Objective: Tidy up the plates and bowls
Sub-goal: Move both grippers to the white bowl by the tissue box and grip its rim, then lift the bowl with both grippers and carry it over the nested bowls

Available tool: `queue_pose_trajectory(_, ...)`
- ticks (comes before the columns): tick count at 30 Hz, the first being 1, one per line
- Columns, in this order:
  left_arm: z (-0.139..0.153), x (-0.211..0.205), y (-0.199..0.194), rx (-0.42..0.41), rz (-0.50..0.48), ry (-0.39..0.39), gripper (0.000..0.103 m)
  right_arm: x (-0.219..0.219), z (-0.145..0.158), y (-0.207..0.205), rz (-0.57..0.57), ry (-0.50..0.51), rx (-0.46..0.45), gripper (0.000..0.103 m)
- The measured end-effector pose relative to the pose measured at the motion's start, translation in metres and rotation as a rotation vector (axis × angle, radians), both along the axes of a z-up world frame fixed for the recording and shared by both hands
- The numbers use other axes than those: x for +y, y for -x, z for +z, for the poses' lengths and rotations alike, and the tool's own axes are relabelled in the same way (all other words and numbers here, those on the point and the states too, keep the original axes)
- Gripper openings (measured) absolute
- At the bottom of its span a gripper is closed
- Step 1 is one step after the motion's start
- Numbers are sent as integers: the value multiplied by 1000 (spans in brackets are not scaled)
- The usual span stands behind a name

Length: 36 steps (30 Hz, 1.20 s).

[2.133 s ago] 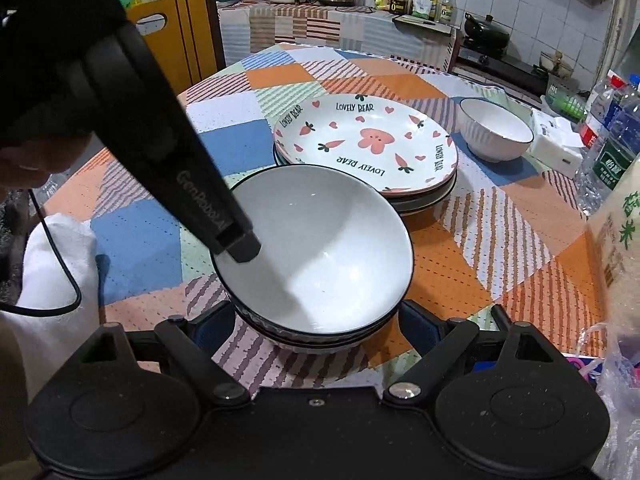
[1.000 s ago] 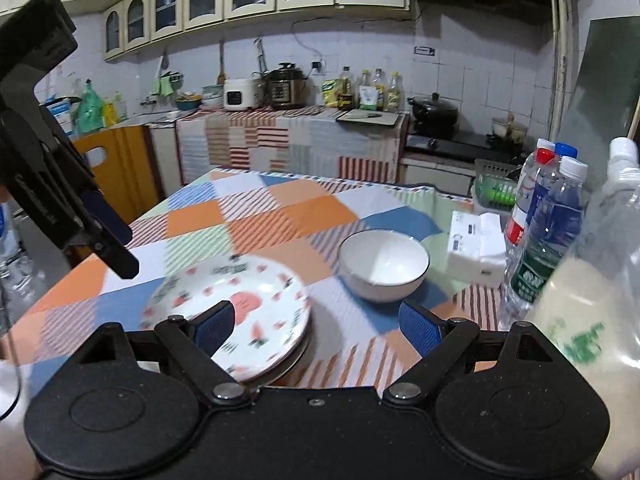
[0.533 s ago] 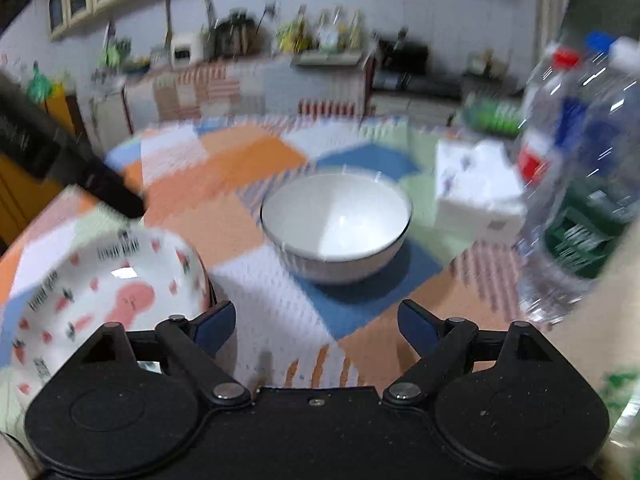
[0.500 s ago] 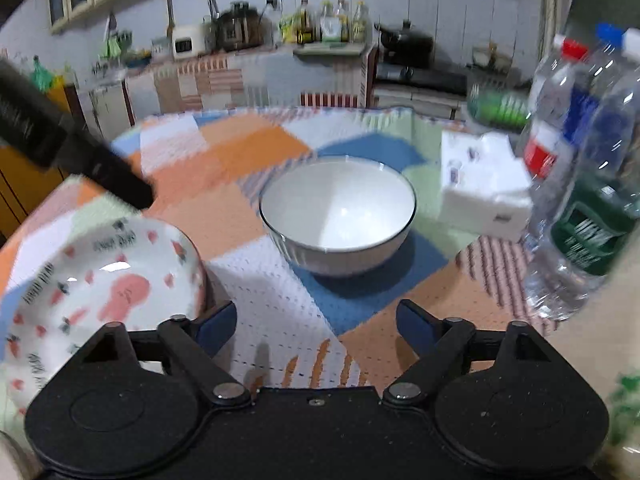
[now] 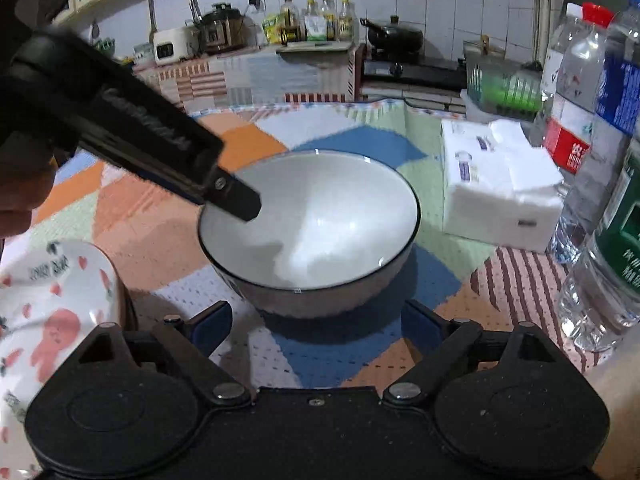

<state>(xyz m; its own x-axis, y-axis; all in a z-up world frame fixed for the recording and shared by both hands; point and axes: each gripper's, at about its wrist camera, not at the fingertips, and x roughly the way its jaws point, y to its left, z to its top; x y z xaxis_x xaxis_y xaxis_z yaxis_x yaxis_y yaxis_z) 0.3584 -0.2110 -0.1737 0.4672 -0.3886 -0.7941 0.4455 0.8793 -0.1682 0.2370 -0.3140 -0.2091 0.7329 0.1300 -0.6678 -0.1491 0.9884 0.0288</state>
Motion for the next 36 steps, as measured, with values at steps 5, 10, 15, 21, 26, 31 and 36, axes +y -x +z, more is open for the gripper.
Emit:
queue_pose_trajectory(5, -6, -10, 4, -20, 1, -48, 13, 0, -2, -6, -1, 38, -23, 94)
queue_pose_trajectory(10, -1, -11, 3, 9, -11, -65, 13, 3, 1, -5, 37, 38, -52, 93)
queue_pose_trajectory(15, 4, -16, 2, 47, -19, -101, 13, 6, 3, -7, 35, 25, -56, 95)
queue_pose_trajectory(21, 16, -16, 11, 25, -42, -95, 13, 3, 5, -2, 2, -14, -65, 95)
queue_pose_trajectory(26, 27, -13, 20, 19, -64, -92, 13, 2, 10, 10, -15, -35, -101, 94)
queue_pose_trajectory(31, 41, -4, 42, 9, -120, -121, 14, 11, 20, 32, -17, -51, -115, 94)
queue_pose_trajectory(36, 61, 10, 70, -15, -185, -119, 14, 27, 37, 63, -13, -22, -144, 94)
